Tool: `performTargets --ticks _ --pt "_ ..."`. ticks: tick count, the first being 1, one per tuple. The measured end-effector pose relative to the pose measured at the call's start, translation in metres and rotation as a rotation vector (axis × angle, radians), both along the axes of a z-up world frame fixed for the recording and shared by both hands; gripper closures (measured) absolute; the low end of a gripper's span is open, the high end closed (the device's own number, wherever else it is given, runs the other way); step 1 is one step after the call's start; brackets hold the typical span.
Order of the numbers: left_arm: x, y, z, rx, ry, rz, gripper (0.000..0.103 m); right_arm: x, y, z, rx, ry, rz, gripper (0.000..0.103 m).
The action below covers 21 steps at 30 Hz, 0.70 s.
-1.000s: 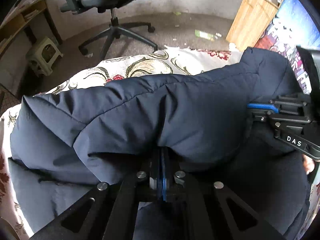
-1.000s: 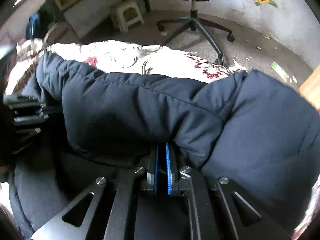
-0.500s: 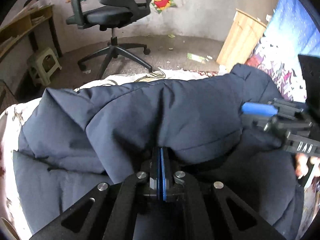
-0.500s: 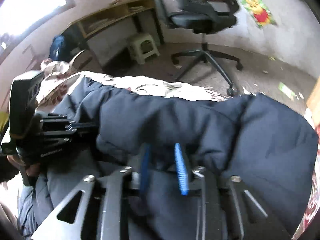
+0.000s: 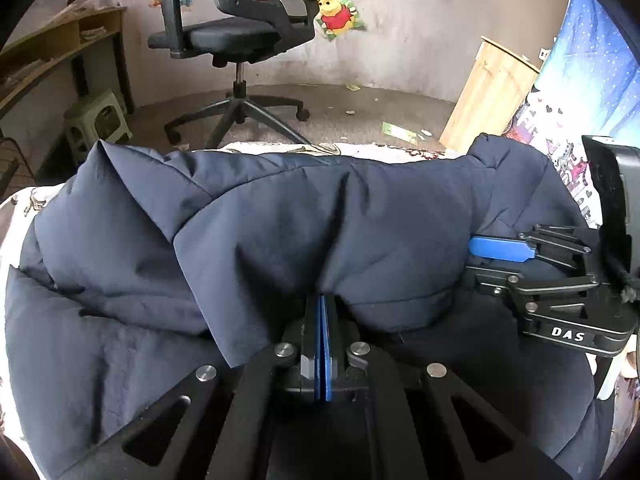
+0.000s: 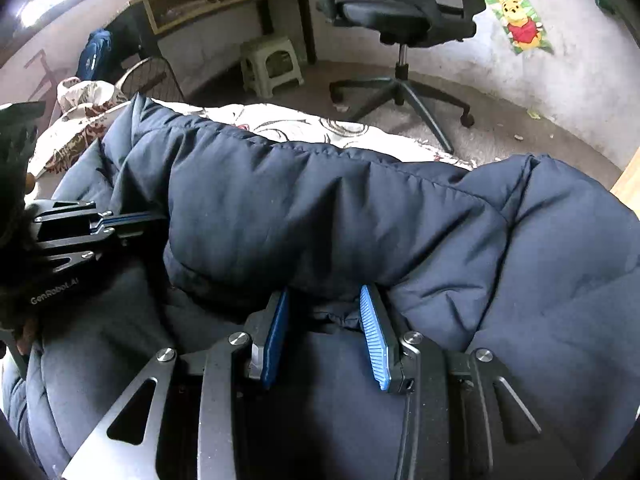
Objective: Fold large clothes
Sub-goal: 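Open both tools to release the folded jacket and lift away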
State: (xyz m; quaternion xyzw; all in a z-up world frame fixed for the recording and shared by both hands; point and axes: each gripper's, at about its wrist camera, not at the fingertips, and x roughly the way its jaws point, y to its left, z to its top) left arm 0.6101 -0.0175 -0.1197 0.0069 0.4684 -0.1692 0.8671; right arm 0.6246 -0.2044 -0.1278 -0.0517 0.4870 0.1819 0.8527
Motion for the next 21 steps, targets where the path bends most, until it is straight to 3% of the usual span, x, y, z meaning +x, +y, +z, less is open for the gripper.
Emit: performTargets --ticks 6,8,11,13,17,21 --pt "-0.015 0.007 0.024 -0.011 -0.028 0.065 0.097 -0.015 -0.013 0.024 0.009 -0.024 -0.033 0.063" --pt "-0.024 0.01 0.032 -0.028 -0.042 0.086 0.09 -0.025 -0.018 0.034 0.016 -0.044 -0.069 0.048" --pt "-0.037 0.014 0.045 -0.044 -0.056 0.112 0.064 -0.038 -0.025 0.049 0.023 -0.074 -0.116 0.044" --pt "-0.047 0.016 0.054 -0.029 -0.087 0.151 0.028 -0.046 -0.03 0.058 0.021 -0.086 -0.148 0.041" --pt "-0.069 0.029 0.074 -0.065 -0.15 0.205 0.016 -0.068 -0.035 0.086 0.059 -0.163 -0.224 0.018" --pt "-0.093 0.04 0.095 -0.04 -0.177 0.271 0.0 -0.092 -0.039 0.109 0.108 -0.223 -0.32 0.005"
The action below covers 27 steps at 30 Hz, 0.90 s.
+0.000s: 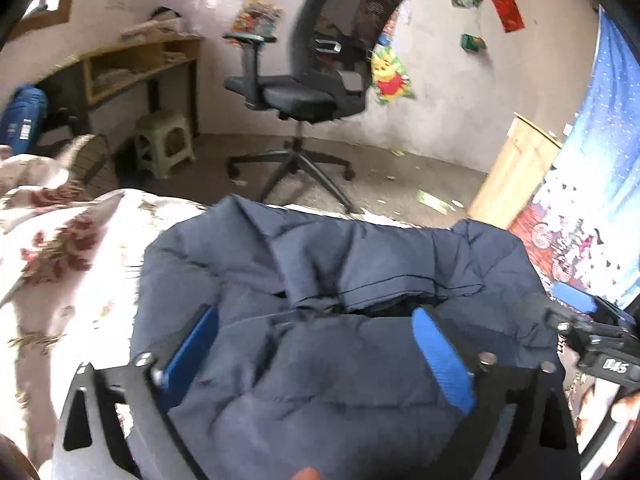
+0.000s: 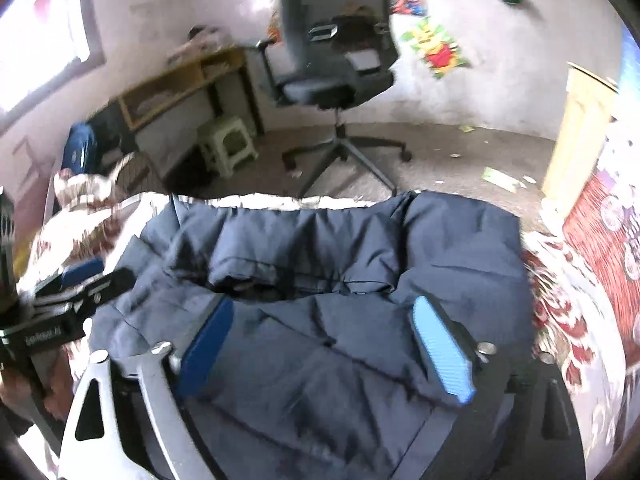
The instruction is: Fold large clothes
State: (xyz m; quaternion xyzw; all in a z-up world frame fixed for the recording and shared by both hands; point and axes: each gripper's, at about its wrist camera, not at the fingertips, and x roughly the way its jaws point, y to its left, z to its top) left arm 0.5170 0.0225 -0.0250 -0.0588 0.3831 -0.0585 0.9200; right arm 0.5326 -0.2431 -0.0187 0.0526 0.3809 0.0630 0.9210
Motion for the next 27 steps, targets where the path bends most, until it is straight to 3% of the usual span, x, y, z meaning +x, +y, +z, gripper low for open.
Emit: performTargets --ticks 3,6,14,20,27 --pt "-0.021 0.009 0.017 0.017 -0.058 0.033 0.0 -0.022 0.004 0.013 0.025 -0.075 -0.046 0.002" --pt "-0.045 0.015 0.036 0.063 -0.126 0.037 0.0 -0.044 0.012 0.023 0.015 -0.094 -0.073 0.002" --pt "-0.118 0.028 0.077 0.136 -0.231 0.023 0.0 -0.123 0.036 0.055 0.0 -0.161 -0.012 0.002" --pt "-0.176 0.036 0.095 0.156 -0.273 0.025 0.0 -0.188 0.042 0.065 0.001 -0.19 -0.009 0.002" --pt "-0.221 0.042 0.097 0.202 -0.246 0.054 0.0 -0.248 0.04 0.078 -0.01 -0.188 -0.014 0.002"
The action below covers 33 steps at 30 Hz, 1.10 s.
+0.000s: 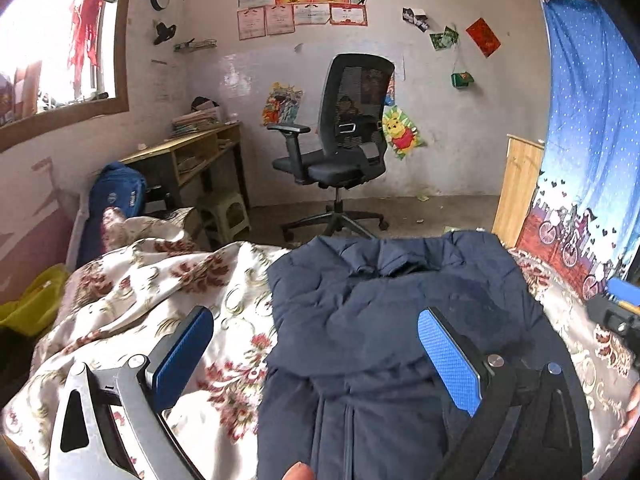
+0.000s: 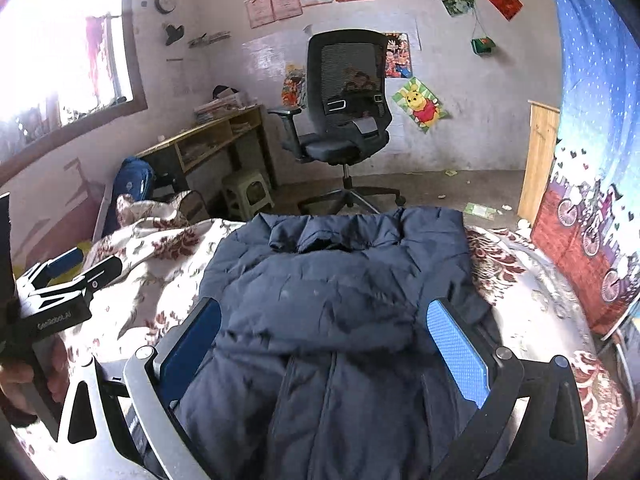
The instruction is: Fold large clothes
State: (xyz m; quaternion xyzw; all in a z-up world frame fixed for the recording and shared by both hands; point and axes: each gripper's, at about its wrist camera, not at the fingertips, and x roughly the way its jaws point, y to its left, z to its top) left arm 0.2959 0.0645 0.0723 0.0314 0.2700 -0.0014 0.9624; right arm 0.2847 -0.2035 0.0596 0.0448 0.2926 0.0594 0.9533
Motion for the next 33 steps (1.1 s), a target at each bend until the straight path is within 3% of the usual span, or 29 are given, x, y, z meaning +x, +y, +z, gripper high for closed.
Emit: performTargets --ticks 6,10,16,23,33 --pt "-0.033 0.006 -0.014 0.004 0.026 0.005 0.0 -0.036 -0.008 -0.01 -0.027 -0.012 0.037 0.002" --pt "-0.052 0.008 -0.032 -0.058 0.068 -0.011 0.0 -0.056 -0.013 -0.024 -0.028 -0.018 0.072 0.002" --pt "-0.079 0.023 -0.054 -0.129 0.085 0.044 0.0 -0.085 -0.026 -0.054 -0.085 -0.02 0.104 0.002" --pt "-0.118 0.027 -0.082 -0.043 0.094 0.007 0.0 -0.107 -0.042 -0.089 -0.128 0.041 0.14 0.002" --pt "-0.166 0.018 -0.124 -0.003 0.175 -0.073 0.0 -0.132 -0.051 -0.146 -0.152 0.145 0.191 0.002"
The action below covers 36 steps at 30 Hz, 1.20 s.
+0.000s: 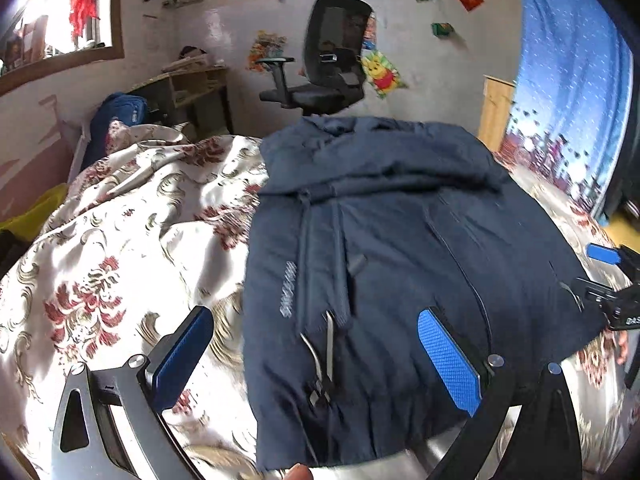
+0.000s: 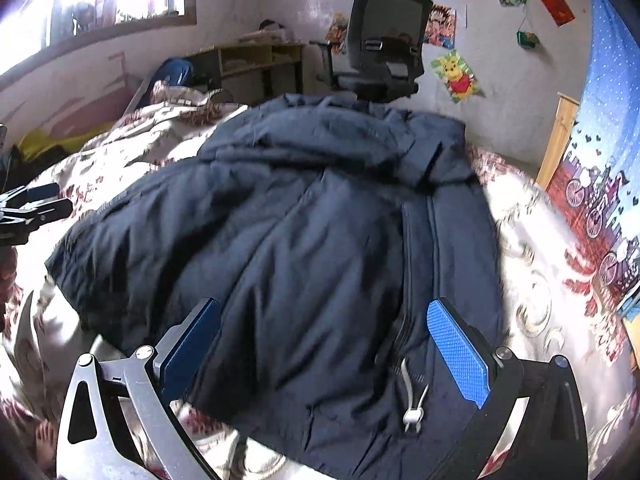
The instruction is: Fold large clothes
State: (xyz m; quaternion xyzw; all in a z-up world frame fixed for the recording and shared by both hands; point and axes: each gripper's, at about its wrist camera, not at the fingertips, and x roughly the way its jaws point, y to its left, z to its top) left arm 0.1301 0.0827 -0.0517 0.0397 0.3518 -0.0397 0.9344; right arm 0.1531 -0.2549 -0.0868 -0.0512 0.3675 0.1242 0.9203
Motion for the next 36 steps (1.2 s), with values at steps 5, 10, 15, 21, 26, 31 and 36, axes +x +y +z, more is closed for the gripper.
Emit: performTargets --ticks 5,10,15,21,26,31,36 --pt "-0.014 -0.011 -0.018 0.019 0.05 -0.022 0.0 -0.016 0.002 -0.021 -0.02 0.039 0.026 0.002" --pt "-0.023 -0.023 -0.033 0.011 0.113 -0.096 0.0 -0.033 0.002 -0.036 -0.051 0.076 0.063 0.002" --pt "-0.036 -0.035 -0.043 0.07 0.131 -0.201 0.0 -0.04 -0.005 -0.05 -0.089 0.136 0.051 0.002" --pt "-0.042 -0.045 -0.059 0.125 0.183 -0.257 0.0 -0.038 -0.006 -0.061 -0.11 0.181 0.054 0.002" --pt "-0.046 -0.052 -0.068 0.196 0.179 -0.275 0.0 -0.036 -0.001 -0.066 -0.15 0.205 0.08 0.002" --pt "-0.048 -0.053 -0.071 0.208 0.181 -0.283 0.0 -0.039 0.007 -0.071 -0.245 0.203 0.118 0.002" --pt "-0.048 -0.054 -0.074 0.218 0.181 -0.283 0.0 -0.044 0.018 -0.079 -0.369 0.19 0.141 0.002"
